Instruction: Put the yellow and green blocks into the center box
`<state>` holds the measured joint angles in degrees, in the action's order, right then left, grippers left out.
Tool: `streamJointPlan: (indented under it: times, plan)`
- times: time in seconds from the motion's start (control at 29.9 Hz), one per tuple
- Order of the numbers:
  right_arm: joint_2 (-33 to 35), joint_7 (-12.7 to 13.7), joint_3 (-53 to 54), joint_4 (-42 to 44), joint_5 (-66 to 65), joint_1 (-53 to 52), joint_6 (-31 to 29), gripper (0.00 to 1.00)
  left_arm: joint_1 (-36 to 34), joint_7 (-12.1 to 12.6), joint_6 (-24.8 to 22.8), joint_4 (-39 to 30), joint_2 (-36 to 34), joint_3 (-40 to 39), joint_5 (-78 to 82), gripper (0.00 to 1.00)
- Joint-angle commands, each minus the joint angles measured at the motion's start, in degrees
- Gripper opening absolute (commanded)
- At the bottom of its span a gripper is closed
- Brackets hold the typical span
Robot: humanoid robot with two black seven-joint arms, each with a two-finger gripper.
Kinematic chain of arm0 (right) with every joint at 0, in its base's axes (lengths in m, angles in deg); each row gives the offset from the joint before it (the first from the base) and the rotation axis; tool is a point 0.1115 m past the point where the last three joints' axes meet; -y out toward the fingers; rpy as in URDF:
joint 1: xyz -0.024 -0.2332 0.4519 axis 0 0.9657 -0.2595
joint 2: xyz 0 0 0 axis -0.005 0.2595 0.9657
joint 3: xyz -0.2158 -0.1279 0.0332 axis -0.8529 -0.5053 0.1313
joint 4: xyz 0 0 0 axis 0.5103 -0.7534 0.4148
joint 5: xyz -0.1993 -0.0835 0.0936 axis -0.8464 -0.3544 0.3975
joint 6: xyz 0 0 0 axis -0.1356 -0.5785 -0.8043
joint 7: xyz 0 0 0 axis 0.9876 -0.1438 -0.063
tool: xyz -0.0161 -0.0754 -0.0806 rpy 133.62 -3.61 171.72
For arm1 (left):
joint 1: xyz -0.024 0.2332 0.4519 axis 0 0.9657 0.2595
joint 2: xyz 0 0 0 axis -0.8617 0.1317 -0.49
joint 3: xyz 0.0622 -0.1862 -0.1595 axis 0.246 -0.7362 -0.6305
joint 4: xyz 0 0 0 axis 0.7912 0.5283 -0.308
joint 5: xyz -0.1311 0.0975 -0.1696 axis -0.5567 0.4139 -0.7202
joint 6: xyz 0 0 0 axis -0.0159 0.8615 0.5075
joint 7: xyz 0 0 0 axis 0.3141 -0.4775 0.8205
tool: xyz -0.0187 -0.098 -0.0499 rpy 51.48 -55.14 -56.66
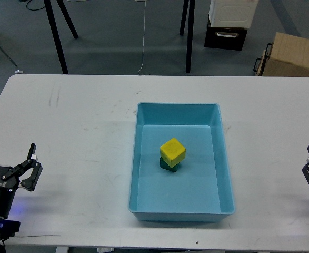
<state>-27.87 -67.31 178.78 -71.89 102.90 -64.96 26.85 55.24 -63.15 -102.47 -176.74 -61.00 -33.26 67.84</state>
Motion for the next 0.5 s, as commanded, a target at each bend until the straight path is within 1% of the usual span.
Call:
streamJointPlan:
  times: [0.0,0.47]
  plan:
    - [-0.2,0.0,-0.3,0.1,-0.6,-0.1,0.0,0.99,0.5,-0.1,0.0,0.0,0.0,-0.1,0.0,1.0]
    - [-0.2,-0.1,0.7,0.8,-0.6,-0.1,0.1,0.99,-0.3,-0.1,0.0,0.0,0.0,0.6,0.0,1.0]
